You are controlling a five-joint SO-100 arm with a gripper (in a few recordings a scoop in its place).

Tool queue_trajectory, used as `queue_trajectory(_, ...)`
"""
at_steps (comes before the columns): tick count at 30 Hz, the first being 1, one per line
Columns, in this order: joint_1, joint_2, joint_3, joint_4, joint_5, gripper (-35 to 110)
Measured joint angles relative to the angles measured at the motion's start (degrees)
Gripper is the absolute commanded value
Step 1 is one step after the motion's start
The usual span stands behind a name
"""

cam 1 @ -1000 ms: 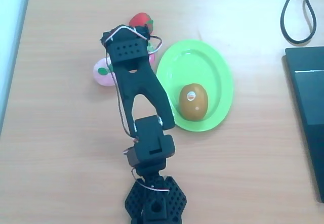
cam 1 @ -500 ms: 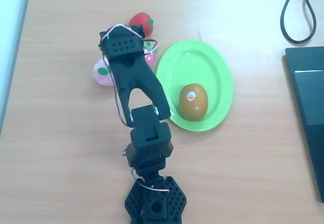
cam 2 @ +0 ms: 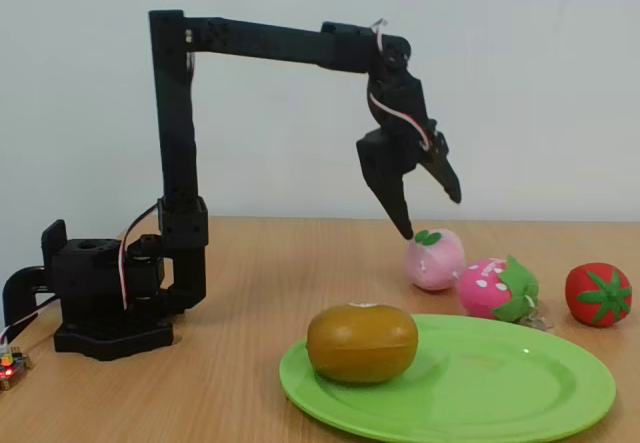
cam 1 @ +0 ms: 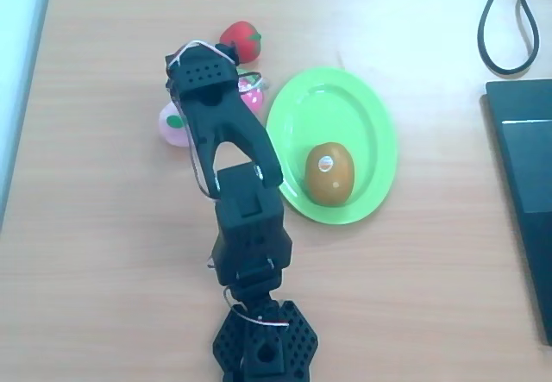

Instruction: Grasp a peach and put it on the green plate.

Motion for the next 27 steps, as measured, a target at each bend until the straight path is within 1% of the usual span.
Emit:
queue_trajectory(9, -1.1, -5.5, -3.6, 0.0, 0.6, 42)
queue_trajectory(27, -2.2, -16.1, -9.1, -0.6, 1.0, 42)
